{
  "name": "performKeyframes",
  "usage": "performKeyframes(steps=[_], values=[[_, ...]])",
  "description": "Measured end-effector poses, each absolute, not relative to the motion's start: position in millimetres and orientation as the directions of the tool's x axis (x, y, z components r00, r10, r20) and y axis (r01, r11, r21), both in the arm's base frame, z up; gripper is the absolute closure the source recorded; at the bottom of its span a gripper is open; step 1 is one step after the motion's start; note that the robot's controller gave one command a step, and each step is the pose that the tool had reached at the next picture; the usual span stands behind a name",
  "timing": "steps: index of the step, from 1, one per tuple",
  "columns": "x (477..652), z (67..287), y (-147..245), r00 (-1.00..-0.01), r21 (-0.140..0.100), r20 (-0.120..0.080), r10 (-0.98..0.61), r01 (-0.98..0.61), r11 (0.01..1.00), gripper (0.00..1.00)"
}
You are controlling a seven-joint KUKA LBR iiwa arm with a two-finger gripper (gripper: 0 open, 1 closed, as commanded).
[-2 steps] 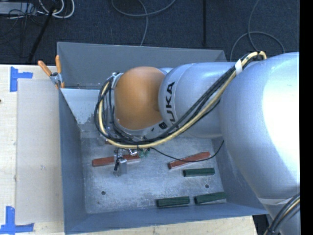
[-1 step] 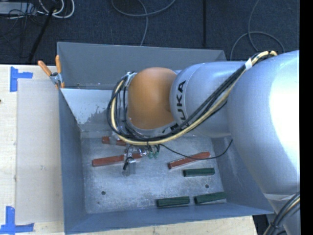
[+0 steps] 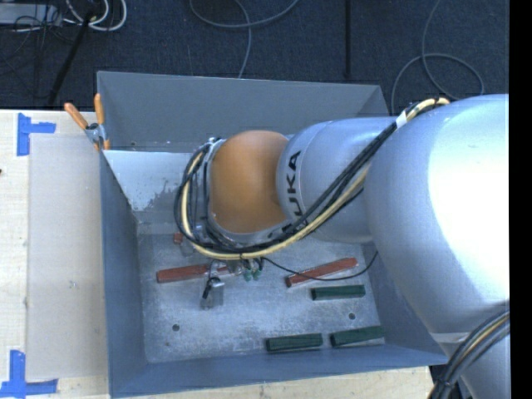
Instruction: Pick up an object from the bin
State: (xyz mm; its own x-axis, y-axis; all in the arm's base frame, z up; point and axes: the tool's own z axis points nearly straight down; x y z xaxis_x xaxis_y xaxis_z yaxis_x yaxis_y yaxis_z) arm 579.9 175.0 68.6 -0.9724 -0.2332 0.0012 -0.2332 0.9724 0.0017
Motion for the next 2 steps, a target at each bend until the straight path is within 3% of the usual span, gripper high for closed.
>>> performKeyframes(steps=[1,2], values=[[581.2,69.9,175.0,-0.973,0.001,-0.003,-0.23,-0.23,0.973,0.0],[580.7,69.0,174.9,-0.973,0.001,-0.002,-0.229,-0.229,0.973,1.0]])
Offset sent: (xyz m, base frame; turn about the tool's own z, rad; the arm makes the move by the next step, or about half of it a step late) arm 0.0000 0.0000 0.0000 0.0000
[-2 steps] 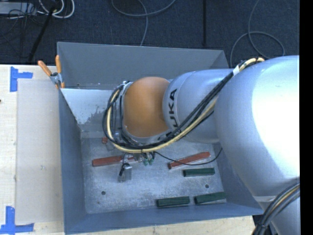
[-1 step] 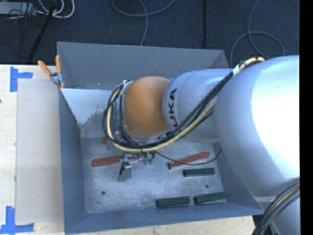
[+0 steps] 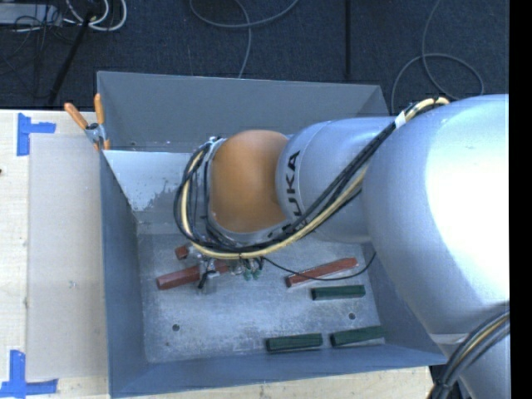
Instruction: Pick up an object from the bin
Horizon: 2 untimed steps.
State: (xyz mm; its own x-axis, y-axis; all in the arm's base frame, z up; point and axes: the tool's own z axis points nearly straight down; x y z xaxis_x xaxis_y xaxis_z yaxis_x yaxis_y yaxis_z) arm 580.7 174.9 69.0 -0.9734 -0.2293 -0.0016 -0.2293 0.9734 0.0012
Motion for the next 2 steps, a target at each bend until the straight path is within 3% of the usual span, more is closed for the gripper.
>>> performKeyframes(steps=[1,2], values=[[582.2,117,175,-0.974,0.001,-0.005,-0.226,-0.226,0.974,1.0],[583.9,192,176,-0.975,0.0,-0.009,-0.222,-0.222,0.975,1.0]])
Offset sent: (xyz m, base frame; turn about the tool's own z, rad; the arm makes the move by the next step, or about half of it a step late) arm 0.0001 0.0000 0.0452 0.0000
